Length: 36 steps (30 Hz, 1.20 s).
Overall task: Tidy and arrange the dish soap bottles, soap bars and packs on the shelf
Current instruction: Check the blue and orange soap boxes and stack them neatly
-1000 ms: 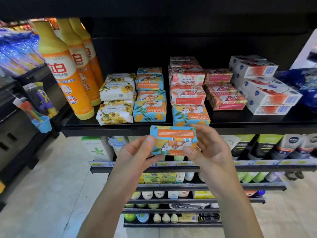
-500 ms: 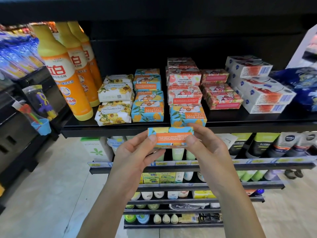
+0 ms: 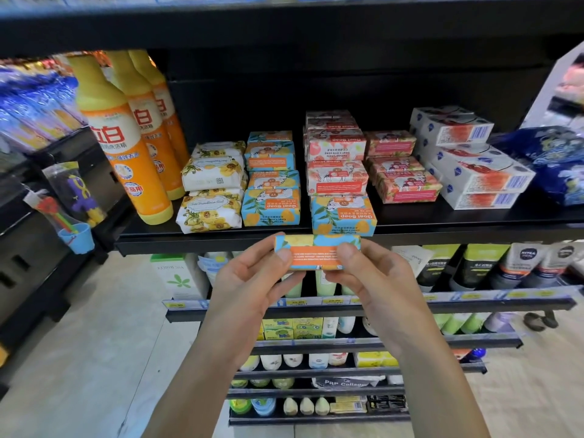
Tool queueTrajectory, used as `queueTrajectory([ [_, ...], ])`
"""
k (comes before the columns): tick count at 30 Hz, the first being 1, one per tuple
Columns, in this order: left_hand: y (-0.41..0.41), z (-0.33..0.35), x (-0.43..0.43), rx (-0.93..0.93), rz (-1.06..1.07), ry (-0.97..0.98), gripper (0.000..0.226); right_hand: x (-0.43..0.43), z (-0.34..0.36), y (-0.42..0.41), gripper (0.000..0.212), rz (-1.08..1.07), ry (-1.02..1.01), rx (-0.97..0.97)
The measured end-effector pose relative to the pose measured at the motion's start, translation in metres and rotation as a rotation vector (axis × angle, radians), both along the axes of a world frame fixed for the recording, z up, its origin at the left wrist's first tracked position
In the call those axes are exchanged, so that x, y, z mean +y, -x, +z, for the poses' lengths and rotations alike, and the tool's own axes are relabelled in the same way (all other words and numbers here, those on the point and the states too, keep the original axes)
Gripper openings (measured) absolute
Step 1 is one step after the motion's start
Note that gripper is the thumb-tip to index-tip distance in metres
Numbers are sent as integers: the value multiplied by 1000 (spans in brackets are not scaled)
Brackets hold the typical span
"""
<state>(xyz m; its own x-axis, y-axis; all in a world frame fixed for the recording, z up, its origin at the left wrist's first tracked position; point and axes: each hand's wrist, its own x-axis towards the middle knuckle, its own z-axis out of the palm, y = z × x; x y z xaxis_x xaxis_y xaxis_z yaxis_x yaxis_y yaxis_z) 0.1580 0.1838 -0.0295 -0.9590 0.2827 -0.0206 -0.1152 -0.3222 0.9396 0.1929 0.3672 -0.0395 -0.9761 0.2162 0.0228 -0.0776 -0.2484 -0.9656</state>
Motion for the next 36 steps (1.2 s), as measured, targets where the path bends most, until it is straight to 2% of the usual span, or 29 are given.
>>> queueTrajectory([
  [3,-1,1,0,16,-15,8,60,1,0,0,53,3,-10,20],
  [7,-2,3,1,45,-31,35,60,4,-2,0,80,21,-5,71],
  [11,-1,7,1,0,-29,14,65,11,-3,-3,50,58,-22,149],
  [16,0,10,1,-45,-80,29,55,14,-4,-5,67,119,-51,228],
  [21,3,8,-1,-12,-82,45,46,15,-3,-5,73,191,-60,220],
  [24,4,7,-2,5,-69,48,46,10,0,-4,68,178,-41,162],
  [29,4,2,-2,22,-49,76,52,-4,3,-1,53,18,1,12],
  [33,5,-1,-3,21,-45,86,50,-7,2,0,55,-43,23,7],
  [36,4,-1,-2,18,-43,90,49,-5,3,-1,48,-40,8,34],
])
